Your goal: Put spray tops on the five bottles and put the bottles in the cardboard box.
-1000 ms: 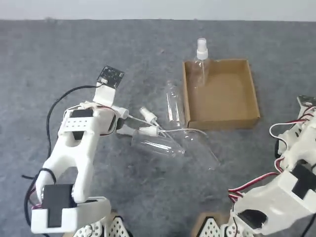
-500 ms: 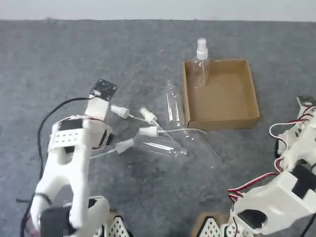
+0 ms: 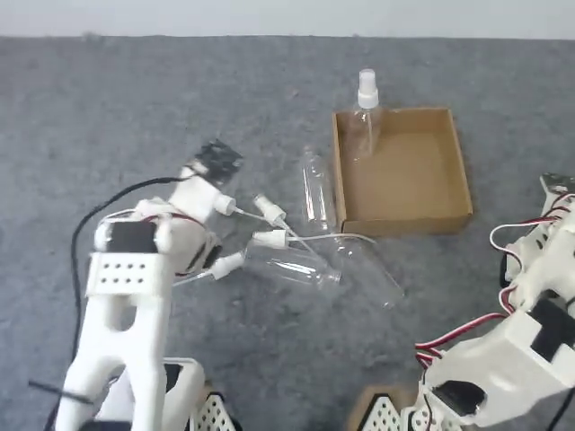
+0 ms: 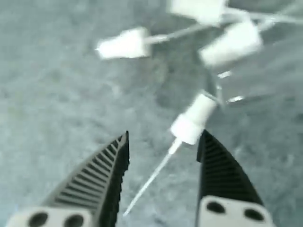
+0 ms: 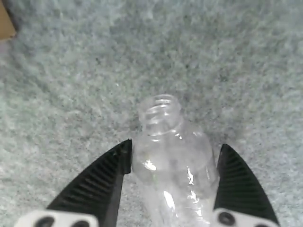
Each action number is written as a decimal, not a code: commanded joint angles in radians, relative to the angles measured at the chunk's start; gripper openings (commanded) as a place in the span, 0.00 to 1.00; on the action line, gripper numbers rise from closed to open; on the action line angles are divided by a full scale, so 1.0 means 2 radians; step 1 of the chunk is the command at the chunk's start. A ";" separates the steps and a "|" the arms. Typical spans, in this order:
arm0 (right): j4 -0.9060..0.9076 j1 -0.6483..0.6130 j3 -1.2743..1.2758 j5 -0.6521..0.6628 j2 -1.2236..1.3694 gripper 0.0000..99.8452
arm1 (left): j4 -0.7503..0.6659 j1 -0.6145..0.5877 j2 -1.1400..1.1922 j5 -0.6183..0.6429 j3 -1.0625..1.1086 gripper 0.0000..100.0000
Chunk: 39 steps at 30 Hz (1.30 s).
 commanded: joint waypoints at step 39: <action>0.000 0.013 -0.007 0.038 -0.008 0.24 | -0.010 -0.006 0.212 -0.009 -0.098 0.02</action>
